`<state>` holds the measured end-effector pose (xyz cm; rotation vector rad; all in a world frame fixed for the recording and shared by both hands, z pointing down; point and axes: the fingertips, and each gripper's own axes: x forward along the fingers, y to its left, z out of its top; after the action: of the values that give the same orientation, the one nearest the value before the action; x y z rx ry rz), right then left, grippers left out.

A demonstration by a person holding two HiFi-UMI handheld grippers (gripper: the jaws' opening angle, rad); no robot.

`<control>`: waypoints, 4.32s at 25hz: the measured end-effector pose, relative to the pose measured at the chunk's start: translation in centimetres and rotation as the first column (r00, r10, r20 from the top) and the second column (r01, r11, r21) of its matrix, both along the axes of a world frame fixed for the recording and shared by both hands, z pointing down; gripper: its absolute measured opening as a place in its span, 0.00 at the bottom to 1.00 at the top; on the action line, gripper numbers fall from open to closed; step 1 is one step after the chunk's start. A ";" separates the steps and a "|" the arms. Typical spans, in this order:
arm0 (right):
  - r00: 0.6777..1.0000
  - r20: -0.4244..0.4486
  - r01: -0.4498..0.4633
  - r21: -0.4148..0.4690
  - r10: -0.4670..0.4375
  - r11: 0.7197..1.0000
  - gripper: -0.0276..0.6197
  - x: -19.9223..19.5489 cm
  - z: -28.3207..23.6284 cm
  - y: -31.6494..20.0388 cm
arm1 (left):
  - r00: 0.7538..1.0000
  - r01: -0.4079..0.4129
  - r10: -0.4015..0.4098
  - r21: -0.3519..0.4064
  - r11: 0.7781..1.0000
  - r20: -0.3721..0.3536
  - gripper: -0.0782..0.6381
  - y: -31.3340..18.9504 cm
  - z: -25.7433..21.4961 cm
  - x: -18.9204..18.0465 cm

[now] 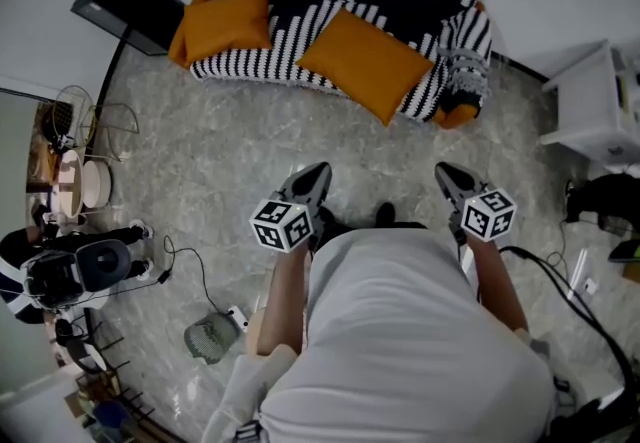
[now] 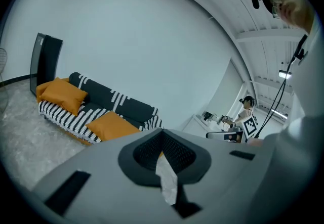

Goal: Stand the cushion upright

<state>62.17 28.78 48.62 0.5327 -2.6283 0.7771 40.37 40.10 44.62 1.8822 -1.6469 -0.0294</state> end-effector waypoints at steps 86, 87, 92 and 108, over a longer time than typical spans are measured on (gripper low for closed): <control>0.993 -0.104 0.048 -0.124 -0.062 0.991 0.12 -17.0 6.4 -27.2 | 0.990 -0.143 0.143 -0.109 0.984 -0.013 0.11 -29.2 4.9 -14.2; 0.993 -0.101 0.047 -0.128 -0.061 0.991 0.12 -17.0 6.7 -27.8 | 0.990 -0.142 0.142 -0.117 0.983 -0.009 0.11 -29.8 5.0 -14.1; 0.994 -0.096 0.040 -0.163 -0.056 0.986 0.12 -16.5 9.1 -30.6 | 0.992 -0.124 0.125 -0.152 0.981 0.002 0.11 -32.0 5.5 -13.7; 0.985 -0.173 -0.063 -0.318 0.007 0.946 0.23 -13.4 20.7 -37.3 | 0.987 -0.160 0.157 -0.302 0.940 -0.034 0.11 -37.2 11.3 -8.9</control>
<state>48.81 -8.49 69.37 0.5266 -2.2790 1.0966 31.44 2.87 55.88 1.7654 -1.3966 0.2677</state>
